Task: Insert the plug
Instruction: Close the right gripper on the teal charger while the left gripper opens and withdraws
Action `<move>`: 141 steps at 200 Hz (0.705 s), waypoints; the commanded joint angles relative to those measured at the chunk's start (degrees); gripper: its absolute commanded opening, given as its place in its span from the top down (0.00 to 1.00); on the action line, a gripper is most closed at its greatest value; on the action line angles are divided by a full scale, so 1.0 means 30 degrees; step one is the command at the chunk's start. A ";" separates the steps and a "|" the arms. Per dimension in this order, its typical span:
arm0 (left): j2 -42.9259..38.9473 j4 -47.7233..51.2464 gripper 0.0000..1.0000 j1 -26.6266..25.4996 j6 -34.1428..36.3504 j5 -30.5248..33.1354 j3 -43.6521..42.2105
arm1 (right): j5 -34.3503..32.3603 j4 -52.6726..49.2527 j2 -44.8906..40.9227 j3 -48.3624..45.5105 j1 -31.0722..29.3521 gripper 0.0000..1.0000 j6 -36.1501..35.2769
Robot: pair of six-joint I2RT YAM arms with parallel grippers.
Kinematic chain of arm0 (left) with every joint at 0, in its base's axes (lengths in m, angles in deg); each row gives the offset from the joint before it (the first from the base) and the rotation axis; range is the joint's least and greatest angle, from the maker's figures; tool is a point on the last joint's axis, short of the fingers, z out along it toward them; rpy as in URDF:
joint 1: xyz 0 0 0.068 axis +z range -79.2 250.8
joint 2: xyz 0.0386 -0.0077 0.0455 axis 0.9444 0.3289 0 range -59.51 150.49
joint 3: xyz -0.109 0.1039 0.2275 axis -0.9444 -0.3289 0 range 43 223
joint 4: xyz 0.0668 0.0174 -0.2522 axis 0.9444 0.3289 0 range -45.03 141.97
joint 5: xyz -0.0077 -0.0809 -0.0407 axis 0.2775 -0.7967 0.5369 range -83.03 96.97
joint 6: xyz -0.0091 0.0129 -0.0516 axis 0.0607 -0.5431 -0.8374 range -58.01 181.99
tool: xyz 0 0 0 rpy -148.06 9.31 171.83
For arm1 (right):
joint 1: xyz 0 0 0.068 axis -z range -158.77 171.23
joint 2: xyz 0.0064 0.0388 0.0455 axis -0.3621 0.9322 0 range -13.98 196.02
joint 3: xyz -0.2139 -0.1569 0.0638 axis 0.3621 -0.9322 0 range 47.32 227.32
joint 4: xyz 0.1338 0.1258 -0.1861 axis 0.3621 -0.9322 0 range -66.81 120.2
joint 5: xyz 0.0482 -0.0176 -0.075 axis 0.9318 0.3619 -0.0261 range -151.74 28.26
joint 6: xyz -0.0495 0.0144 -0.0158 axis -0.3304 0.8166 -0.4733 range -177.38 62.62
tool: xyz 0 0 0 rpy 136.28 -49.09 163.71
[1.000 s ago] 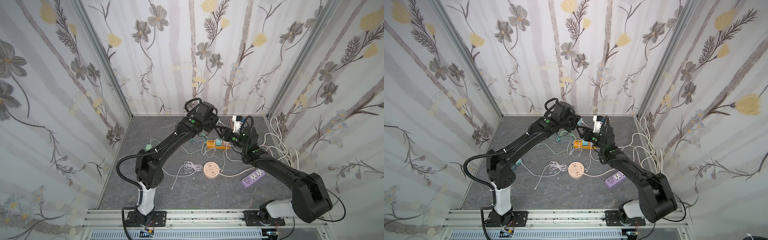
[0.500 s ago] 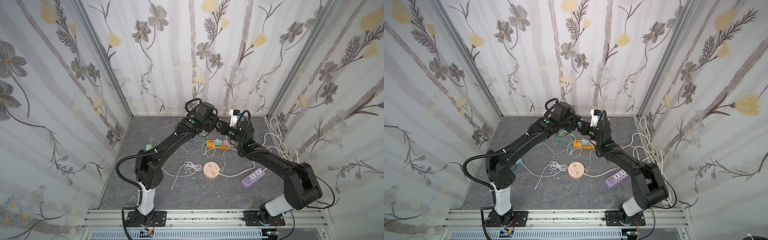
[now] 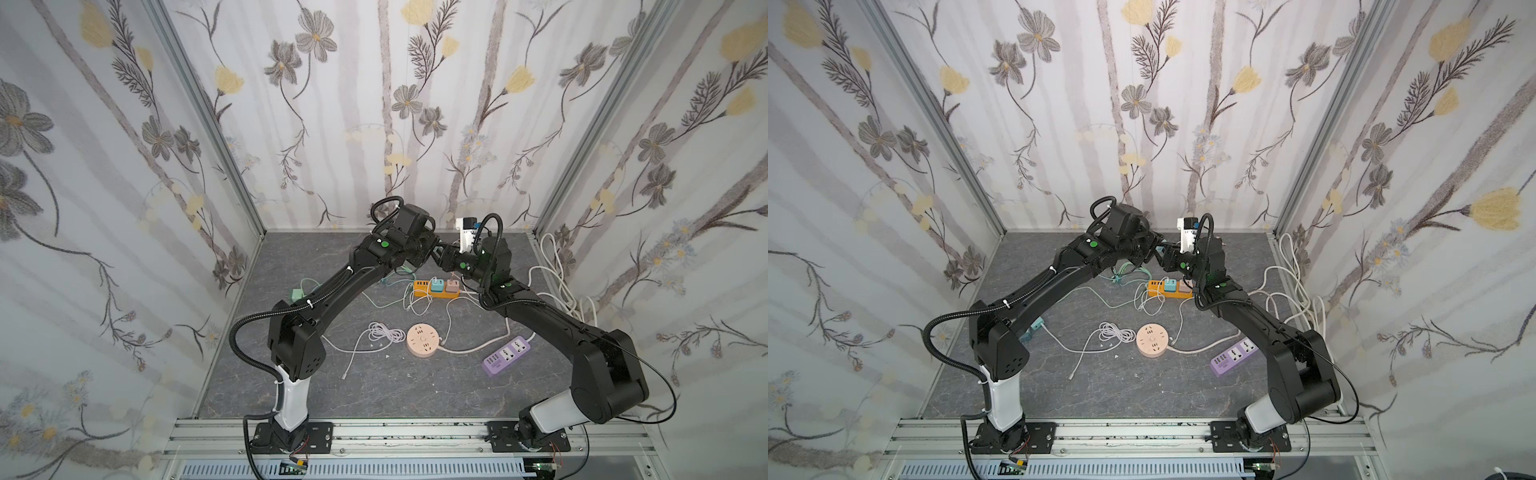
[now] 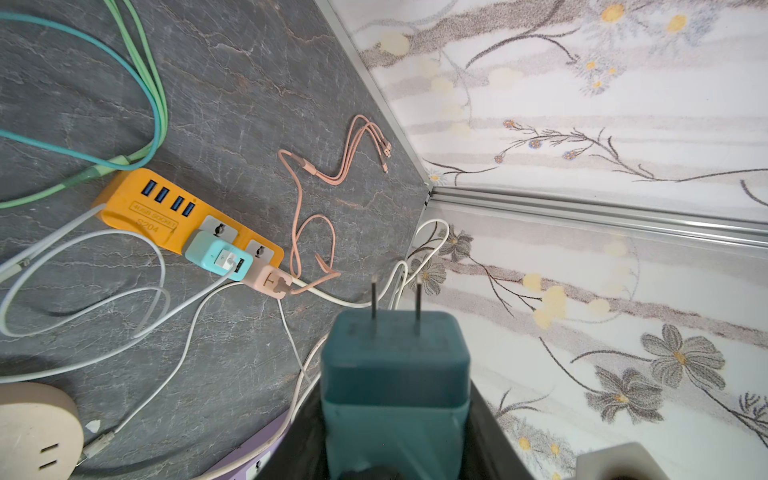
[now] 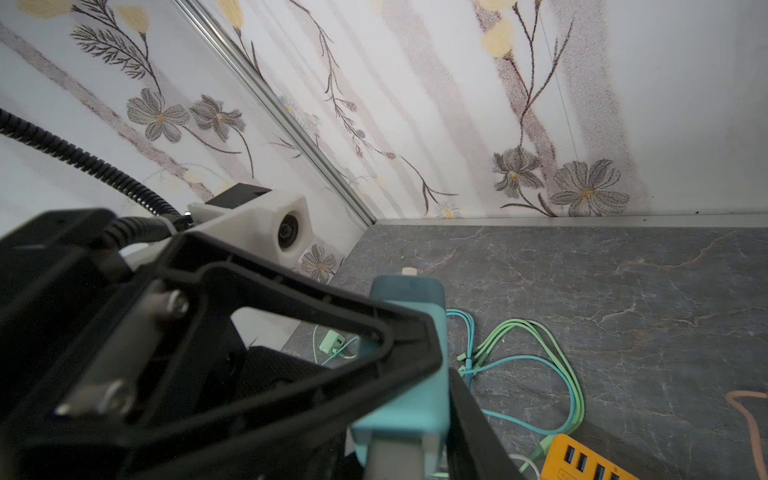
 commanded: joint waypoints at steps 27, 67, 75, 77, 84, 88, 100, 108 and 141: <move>0.0006 -0.0853 1.00 -0.0020 0.0383 -0.0485 -0.0363 | 0.1432 0.0746 -0.0158 0.0292 0.0145 0.77 -0.0524; -0.1093 -0.1630 0.88 0.0025 0.1754 -0.0039 -0.2206 | 0.1682 -0.1300 -0.1049 0.0126 0.0559 0.97 -0.2650; -0.1507 -0.1648 0.65 0.0025 0.2246 0.0377 -0.2703 | 0.2084 -0.2140 -0.1055 0.0222 0.0676 1.00 -0.3181; -0.1624 -0.1646 0.61 0.0025 0.2474 0.0509 -0.2882 | 0.2196 -0.2295 -0.1050 0.0245 0.0713 1.00 -0.3360; -0.2109 -0.1794 0.44 0.0018 0.3203 0.1046 -0.3498 | 0.2441 -0.3210 -0.1581 0.0334 0.0804 1.00 -0.3869; -0.2400 -0.1876 0.35 0.0002 0.3666 0.1415 -0.3833 | 0.2519 -0.3693 -0.1724 0.0386 0.0838 1.00 -0.4136; -0.3504 -0.1921 0.13 0.0022 0.4931 0.2772 -0.5131 | 0.2822 -0.5045 -0.1974 0.0431 0.0958 1.00 -0.4986; -0.4370 -0.1984 0.03 0.0025 0.5773 0.3947 -0.6096 | 0.2767 -0.5899 -0.2155 0.0414 0.0963 1.00 -0.5470; -0.8169 -0.2876 0.00 0.0069 0.9246 0.8776 -1.0577 | 0.3525 -0.9420 -0.2494 0.1029 0.0928 1.00 -0.7623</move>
